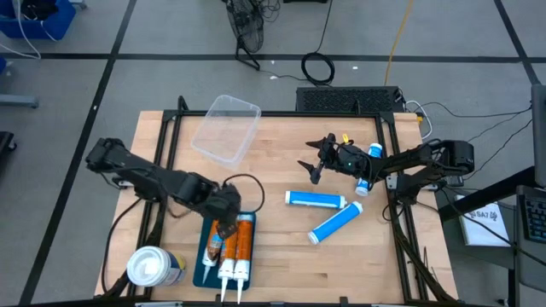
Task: Pick & place silicon tubes, Sealant and Lysol wipes
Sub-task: Put the top blue sealant into the white bin
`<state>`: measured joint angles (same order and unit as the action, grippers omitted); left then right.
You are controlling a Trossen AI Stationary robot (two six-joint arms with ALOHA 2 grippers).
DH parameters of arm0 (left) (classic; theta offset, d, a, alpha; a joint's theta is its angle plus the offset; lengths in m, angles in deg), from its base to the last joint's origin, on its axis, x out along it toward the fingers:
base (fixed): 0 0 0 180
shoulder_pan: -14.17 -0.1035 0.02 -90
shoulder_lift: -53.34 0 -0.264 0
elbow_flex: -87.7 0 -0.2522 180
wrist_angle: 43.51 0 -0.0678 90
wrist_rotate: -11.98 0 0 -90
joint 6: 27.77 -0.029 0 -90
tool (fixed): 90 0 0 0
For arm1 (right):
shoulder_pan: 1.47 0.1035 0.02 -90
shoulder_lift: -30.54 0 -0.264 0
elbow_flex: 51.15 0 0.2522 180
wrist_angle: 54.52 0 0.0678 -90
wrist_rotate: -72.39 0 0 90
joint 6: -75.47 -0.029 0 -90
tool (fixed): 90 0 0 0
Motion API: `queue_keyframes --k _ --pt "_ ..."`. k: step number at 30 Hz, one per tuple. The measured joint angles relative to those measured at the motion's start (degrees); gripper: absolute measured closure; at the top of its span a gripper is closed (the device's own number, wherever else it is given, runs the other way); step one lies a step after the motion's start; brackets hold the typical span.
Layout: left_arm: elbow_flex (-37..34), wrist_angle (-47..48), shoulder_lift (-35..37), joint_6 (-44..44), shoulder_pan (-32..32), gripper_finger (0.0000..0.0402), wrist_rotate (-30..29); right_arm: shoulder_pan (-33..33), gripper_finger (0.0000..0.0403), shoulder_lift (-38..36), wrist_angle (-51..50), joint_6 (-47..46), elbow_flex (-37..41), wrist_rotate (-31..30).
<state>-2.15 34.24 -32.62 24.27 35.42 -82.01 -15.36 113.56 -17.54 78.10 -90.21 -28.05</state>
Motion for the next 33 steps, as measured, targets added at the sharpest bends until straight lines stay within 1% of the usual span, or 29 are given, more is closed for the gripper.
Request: queue_keyframes --k 2,5,7,10,12,13,16,19,21,23,25,29,31,33 --pt "0.1 -1.4 2.1 -6.1 0.3 0.0145 -8.3 0.0 0.0057 0.0 0.0 0.0 0.0 0.0" --pt "0.0 -2.4 5.6 -12.0 1.3 0.0141 -20.8 0.0 0.0057 0.0 0.0 0.0 0.0 0.0" --pt "0.0 -4.0 7.6 -16.8 1.4 0.0140 -28.1 0.0 0.0057 0.0 0.1 0.1 0.0 0.0" --pt "-0.5 -6.5 10.8 -23.5 1.7 0.0143 -35.3 0.0 0.0057 0.0 0.8 0.5 0.0 0.0" --pt "-1.3 -8.7 13.1 -27.8 1.4 0.0144 -37.7 0.0 0.0057 0.0 1.2 0.6 0.0 0.0" --pt "-2.1 -9.5 14.1 -29.5 1.1 0.0144 -37.9 0.0 0.0057 0.0 1.4 0.6 0.0 0.0" --pt "-5.7 -14.8 17.6 -35.4 -0.2 0.0140 -38.0 0.0 0.0057 0.0 1.6 1.4 0.0 0.0" --pt "-11.4 -20.5 22.2 -40.3 -1.8 0.0136 -37.1 0.0 0.0057 0.0 1.7 2.1 0.0 0.0" --pt "-15.9 -24.9 25.7 -43.2 -3.3 0.0136 -35.4 0.0 0.0057 0.0 1.7 2.8 0.0 0.0" --pt "-20.7 -29.6 29.5 -46.7 -4.9 0.0139 -32.4 0.0 0.0057 0.0 1.7 3.0 0.0 0.0" --pt "-25.3 -35.1 33.7 -50.8 -6.7 0.0142 -28.4 0.0 0.0057 0.0 1.7 3.0 0.0 0.0" --pt "-33.3 -45.2 41.4 -58.9 -10.9 0.0143 -18.4 0.6 0.0057 0.0 1.0 2.7 0.0 0.0" --pt "-36.4 -49.9 44.7 -62.4 -13.2 0.0140 -12.2 1.4 0.0057 -0.6 -1.1 2.8 0.0 0.1" --pt "-38.5 -52.6 47.4 -65.1 -15.5 0.0136 -5.5 2.5 0.0057 -2.0 -3.3 2.8 0.0 0.1"
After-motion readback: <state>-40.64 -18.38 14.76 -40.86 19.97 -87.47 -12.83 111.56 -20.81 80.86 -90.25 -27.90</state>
